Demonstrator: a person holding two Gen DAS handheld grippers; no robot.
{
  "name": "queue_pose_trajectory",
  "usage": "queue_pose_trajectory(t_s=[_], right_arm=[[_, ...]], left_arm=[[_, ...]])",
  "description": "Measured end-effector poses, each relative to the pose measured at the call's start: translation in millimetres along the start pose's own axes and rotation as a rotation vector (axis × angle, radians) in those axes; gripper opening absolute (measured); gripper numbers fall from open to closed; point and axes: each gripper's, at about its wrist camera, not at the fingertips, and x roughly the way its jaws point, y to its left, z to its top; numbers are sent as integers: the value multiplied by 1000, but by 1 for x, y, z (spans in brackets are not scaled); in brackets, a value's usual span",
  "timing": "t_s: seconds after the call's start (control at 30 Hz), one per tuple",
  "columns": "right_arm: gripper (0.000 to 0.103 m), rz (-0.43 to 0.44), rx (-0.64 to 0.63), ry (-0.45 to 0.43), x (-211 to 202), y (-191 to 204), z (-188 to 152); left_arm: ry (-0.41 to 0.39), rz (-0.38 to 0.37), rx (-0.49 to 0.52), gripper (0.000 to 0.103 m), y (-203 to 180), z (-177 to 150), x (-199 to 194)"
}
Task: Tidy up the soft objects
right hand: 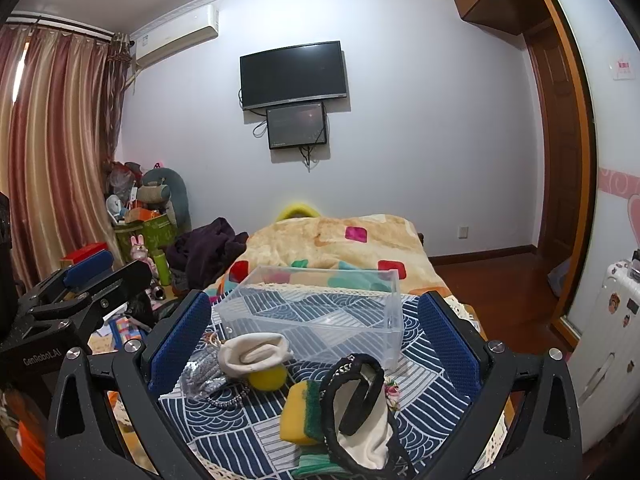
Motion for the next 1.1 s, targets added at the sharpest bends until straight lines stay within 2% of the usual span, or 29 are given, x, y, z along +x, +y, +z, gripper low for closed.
queue_pose_trajectory(t_s=[1.1], right_arm=[[103, 1, -3, -9, -5, 3, 4]], left_arm=[[-9, -3, 4, 103, 0, 3, -4]])
